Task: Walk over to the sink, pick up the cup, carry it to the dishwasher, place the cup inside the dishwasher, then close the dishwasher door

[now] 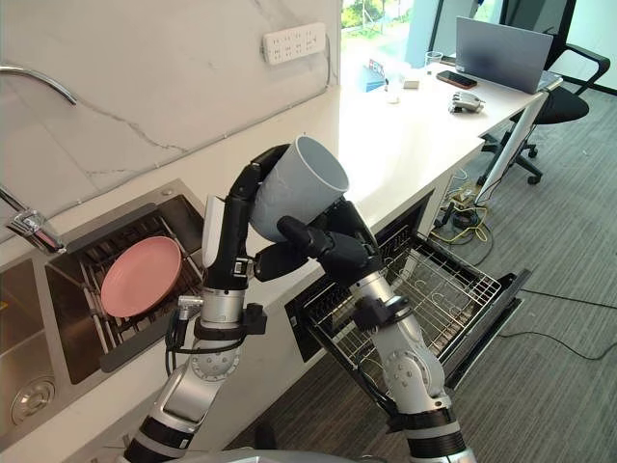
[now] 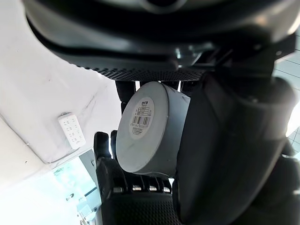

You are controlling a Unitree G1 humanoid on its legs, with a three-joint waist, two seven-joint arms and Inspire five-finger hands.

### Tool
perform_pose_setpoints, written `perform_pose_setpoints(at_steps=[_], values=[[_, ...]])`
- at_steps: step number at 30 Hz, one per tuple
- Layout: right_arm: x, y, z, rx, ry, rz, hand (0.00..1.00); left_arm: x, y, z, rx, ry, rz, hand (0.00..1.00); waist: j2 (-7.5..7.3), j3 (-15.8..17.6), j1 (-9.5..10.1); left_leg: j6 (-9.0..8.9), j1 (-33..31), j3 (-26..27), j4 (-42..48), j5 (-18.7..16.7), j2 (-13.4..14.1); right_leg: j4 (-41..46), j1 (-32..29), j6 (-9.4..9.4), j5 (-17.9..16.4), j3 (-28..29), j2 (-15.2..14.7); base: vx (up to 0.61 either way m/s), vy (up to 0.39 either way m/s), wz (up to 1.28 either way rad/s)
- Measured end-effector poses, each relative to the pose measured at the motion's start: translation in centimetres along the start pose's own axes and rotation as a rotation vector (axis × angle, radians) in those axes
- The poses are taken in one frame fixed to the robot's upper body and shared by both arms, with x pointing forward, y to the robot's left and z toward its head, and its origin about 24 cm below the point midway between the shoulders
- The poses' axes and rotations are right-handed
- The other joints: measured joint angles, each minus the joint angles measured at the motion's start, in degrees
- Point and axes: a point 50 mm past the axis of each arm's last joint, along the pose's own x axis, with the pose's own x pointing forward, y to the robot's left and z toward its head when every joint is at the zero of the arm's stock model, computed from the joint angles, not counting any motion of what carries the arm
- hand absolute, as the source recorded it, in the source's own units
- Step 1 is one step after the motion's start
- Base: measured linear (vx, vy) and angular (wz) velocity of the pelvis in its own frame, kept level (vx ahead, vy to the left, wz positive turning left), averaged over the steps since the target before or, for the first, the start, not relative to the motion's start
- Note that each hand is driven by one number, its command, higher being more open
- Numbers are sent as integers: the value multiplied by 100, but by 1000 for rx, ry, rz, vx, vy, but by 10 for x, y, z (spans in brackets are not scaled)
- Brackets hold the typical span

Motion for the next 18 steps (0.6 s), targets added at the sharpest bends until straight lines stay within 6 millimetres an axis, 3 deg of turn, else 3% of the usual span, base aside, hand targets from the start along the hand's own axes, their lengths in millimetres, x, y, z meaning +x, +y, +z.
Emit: perform_pose_setpoints(at_steps=[15,16,18], values=[[17,1,-7,66,6,-97,100,-2,-10,-8,-15,44,-22,0,-17,-17,103,21,-15,-54,-3,27,-37,-11,19,1,21,-56,-22,-2,-1,1],[18,2,-6,67,3,-95,0,-2,-10,-8,-19,44,-19,0,-18,-18,104,25,-15,-65,-3,30,-45,-12,26,4,22,-66,-27,-17,-1,4],[21,4,-6,73,-3,-92,0,-1,-10,-8,-36,52,-10,0,-18,-19,104,31,-14,-70,-3,34,-52,-12,30,9,26,-71,-34,-10,0,2]])
